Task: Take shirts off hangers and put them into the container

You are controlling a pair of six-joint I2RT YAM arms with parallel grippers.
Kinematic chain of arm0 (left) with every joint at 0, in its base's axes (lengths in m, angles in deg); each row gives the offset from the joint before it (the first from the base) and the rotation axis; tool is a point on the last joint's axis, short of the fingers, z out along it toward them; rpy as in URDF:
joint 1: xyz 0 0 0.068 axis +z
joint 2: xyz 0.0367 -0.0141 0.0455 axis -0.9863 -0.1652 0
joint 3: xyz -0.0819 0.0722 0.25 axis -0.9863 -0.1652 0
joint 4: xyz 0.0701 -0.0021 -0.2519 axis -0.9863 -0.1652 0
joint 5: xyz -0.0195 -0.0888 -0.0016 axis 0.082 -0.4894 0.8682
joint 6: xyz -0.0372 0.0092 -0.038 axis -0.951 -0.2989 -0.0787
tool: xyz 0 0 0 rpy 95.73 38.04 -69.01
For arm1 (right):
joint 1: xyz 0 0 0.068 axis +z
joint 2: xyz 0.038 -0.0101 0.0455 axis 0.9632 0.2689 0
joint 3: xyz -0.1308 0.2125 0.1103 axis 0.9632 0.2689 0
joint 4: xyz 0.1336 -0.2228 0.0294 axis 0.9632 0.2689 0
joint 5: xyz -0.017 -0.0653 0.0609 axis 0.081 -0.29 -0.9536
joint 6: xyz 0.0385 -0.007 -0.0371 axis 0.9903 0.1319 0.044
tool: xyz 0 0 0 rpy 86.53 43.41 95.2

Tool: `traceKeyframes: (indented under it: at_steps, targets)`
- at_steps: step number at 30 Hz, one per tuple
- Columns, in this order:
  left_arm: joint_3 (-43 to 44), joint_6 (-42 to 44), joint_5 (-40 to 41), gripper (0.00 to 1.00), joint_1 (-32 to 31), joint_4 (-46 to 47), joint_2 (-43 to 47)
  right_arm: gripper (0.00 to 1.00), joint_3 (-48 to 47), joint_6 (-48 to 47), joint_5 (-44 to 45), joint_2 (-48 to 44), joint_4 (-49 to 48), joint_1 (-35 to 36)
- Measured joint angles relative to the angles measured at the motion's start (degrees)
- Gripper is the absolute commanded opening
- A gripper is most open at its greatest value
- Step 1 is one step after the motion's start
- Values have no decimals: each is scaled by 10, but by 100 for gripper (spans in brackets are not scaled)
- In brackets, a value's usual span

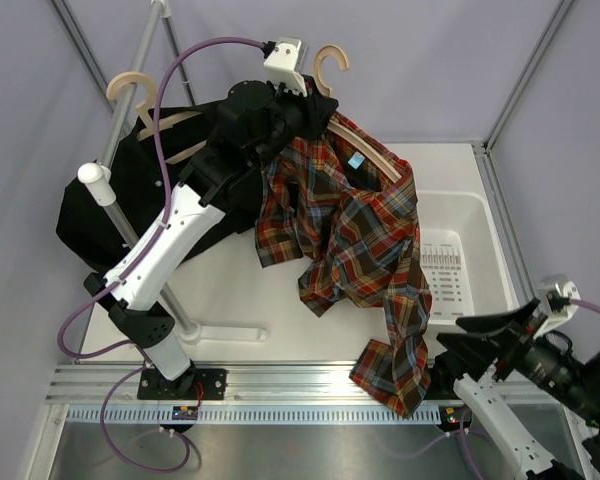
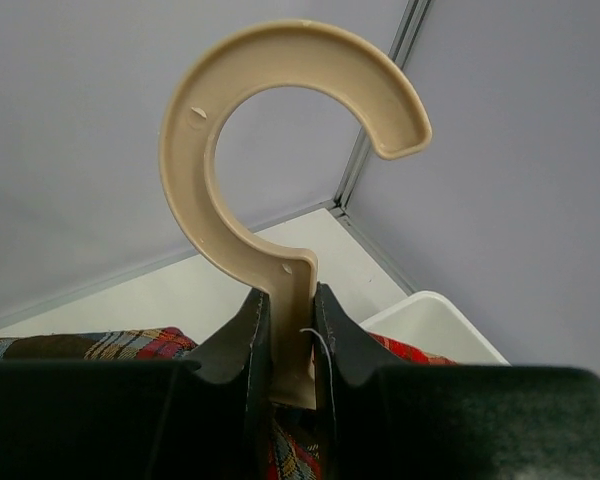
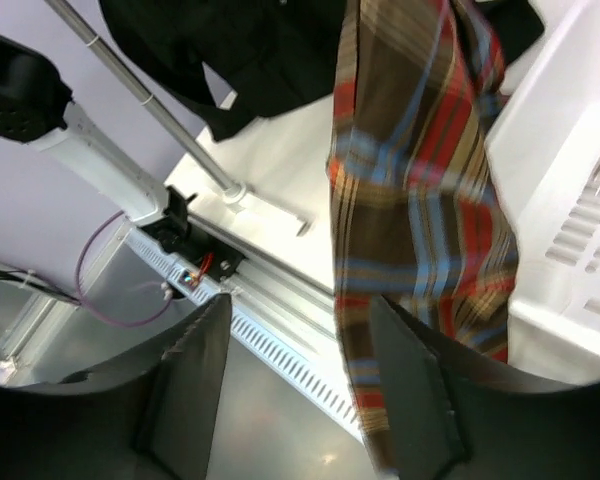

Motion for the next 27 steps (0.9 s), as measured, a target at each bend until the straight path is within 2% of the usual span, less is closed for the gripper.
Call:
traceKeyframes:
  at_steps: [8, 13, 14, 15, 16, 17, 22, 27]
  targets:
    - [-26, 0, -8, 0, 0, 0, 5, 73, 9, -50, 0, 143, -138, 0]
    - [-35, -1, -16, 0, 0, 2, 11, 70, 30, -63, 0, 214, -207, 0]
    - [-37, -2, -19, 0, 0, 2, 13, 67, 33, -66, 0, 225, -219, 0]
    - [-40, -3, -22, 0, 0, 3, 14, 58, 34, -68, 1, 235, -231, 0]
    - [-42, -3, -24, 0, 0, 4, 16, 7, 35, -73, 5, 243, -242, 0]
    - [-45, -4, -27, 0, 0, 5, 17, 0, 36, -79, 6, 250, -252, 0]
    - [-45, -4, -29, 0, 0, 5, 18, 0, 45, -77, 6, 262, -283, 0]
    - [-45, 2, -28, 0, 0, 3, 18, 0, 106, -52, 6, 170, -297, 0]
